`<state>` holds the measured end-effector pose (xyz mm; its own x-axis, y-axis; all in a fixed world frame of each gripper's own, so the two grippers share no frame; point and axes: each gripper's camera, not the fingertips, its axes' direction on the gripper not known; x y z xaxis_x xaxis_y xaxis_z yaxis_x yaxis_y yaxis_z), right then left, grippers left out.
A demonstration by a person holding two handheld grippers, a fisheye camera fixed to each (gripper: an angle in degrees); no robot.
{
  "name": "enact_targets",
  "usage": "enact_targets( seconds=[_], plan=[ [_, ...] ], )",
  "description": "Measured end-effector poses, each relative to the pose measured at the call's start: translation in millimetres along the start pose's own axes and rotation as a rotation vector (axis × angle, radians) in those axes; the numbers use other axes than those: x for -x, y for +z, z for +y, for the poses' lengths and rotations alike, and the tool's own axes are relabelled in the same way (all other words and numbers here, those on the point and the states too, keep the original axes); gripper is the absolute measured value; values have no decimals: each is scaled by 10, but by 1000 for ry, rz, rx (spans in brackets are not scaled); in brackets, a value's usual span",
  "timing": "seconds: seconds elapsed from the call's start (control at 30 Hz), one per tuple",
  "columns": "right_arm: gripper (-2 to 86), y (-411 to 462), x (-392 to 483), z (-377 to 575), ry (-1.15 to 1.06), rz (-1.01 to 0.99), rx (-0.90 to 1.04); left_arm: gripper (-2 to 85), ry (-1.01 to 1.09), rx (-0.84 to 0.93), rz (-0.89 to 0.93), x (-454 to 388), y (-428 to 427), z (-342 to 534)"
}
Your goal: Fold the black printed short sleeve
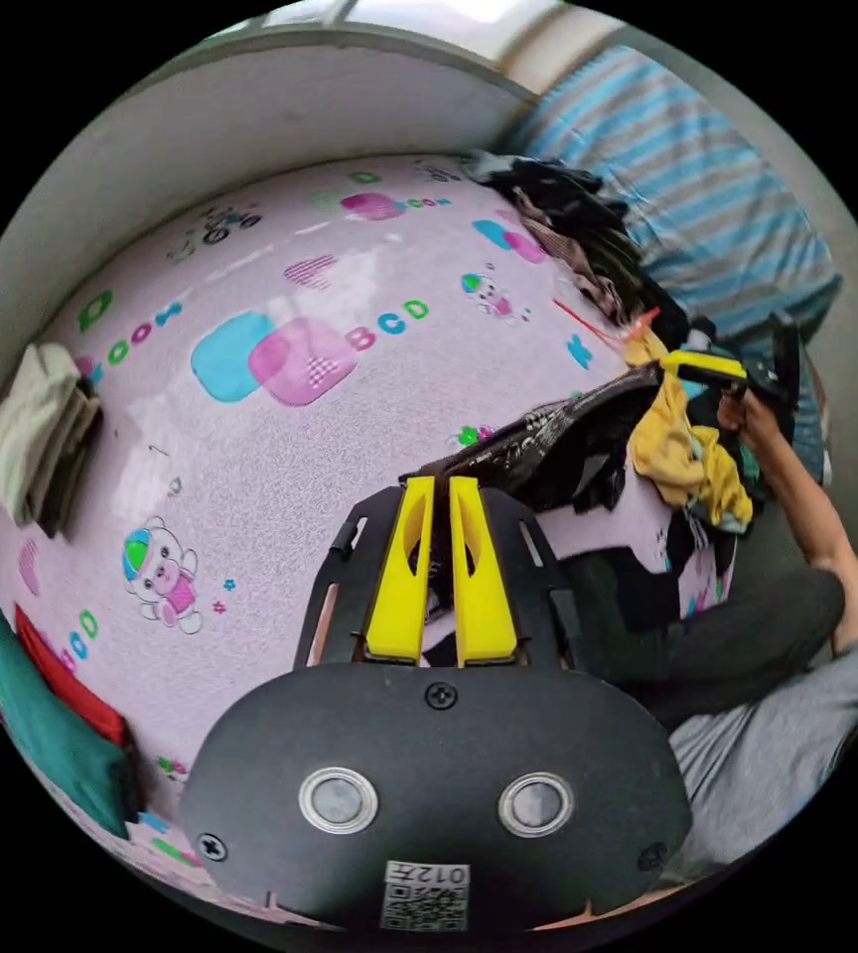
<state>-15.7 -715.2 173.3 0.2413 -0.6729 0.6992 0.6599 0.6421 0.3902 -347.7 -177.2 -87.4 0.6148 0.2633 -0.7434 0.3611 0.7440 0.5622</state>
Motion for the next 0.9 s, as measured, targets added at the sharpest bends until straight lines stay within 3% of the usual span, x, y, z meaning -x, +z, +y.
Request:
enact_targets(
  seconds=[0.17,0.43,0.6,0.77,0.9],
  plan=[
    [44,416,-296,-99,-9,9,118,38,-43,-34,22,282,180,265],
    [82,1004,-618,-44,88,-186,199,74,-41,81,89,444,555,565],
    [91,1199,-516,-238,59,-117,222,76,-32,91,30,209,764,572],
    [71,1355,-248,-302,18,-70,261,53,-1,111,-116,-143,907,635],
    [0,1313,58,-283,-51,6,257,16,47,208,-175,-454,1007,803]
  ],
)
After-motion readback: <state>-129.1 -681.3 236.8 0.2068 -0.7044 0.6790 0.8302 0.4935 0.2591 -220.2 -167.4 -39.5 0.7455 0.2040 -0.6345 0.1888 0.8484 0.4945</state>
